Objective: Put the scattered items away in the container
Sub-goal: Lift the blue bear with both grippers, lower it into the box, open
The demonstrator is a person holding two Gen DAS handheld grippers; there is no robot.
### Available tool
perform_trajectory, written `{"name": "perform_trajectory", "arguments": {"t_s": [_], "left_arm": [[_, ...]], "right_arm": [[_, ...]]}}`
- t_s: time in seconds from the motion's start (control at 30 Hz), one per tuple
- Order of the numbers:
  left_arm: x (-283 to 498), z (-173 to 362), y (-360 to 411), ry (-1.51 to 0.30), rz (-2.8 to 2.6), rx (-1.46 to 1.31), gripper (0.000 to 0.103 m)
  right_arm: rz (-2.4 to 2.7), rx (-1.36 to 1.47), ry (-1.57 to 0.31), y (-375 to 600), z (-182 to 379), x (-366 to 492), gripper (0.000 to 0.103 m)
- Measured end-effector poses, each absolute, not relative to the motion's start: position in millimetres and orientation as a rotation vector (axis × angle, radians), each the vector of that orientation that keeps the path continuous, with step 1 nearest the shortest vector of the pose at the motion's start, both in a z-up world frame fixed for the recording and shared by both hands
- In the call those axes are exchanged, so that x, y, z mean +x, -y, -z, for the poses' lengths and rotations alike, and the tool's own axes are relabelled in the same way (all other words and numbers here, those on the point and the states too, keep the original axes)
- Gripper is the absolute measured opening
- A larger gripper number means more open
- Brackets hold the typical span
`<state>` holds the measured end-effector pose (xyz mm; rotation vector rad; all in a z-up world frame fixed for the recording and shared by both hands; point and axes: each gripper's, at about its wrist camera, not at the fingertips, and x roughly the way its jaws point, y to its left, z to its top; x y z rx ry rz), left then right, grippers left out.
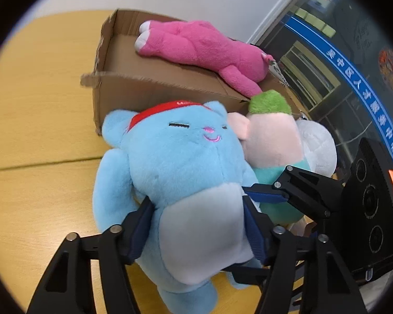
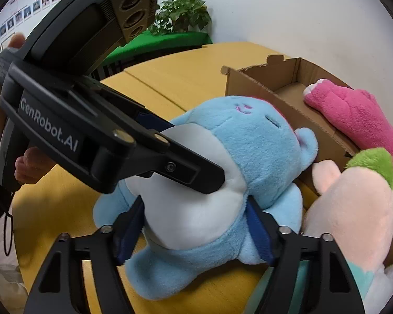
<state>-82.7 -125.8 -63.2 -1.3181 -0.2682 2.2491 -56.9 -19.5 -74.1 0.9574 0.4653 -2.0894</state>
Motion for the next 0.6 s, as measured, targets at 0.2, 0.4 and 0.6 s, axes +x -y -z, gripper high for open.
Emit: {"name": "perform_trajectory", "arguments": {"t_s": [0.2,0.4,0.6], "left_arm": [[-71.5,3.2,127.0,0.252,-2.345,-1.146,0.059],[-90.5,-116.7,121.2,0.141,-2.445,-0.826,0.059],[-138.9,-197.6,123.7,0.060,-2.503,-0.674,0.059]], "right_arm": [[2.153,0.827,-0.423,15.6,36.1,-41.5,0.066],[2.262,0.524,-0.515,7.6,-72.0,-50.5,0.066],[2.335,0.297,-0.614,2.1,-164.3,-92.8,0.066]]}}
